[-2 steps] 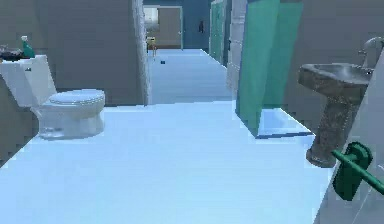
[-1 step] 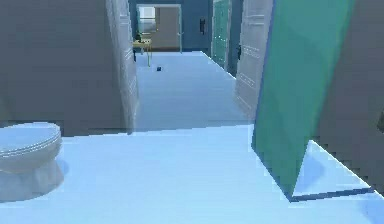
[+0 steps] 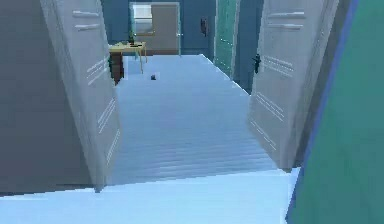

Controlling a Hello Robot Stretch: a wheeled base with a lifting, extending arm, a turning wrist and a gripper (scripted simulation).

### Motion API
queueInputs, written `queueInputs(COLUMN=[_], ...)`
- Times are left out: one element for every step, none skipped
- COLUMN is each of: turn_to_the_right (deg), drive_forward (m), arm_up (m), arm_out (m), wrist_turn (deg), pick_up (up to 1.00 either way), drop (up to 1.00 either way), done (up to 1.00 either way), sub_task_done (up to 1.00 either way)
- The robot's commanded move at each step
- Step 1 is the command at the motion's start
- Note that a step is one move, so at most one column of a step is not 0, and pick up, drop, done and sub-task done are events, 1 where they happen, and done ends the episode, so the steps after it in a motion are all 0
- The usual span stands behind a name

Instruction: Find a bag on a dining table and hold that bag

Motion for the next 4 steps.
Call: queueInputs(turn_to_the_right=[0.0, 0.0, 0.0, -21.0], drive_forward=[1.0, 1.0, 0.7, 0.0], arm_up=[0.0, 0.0, 0.0, 0.0], arm_out=[0.0, 0.0, 0.0, 0.0], wrist_turn=[0.0, 0.0, 0.0, 0.0], pick_up=[0.0, 0.0, 0.0, 0.0], drop=[0.0, 0.0, 0.0, 0.0], done=[0.0, 0.0, 0.0, 0.0], sub_task_done=[0.0, 0.0, 0.0, 0.0])
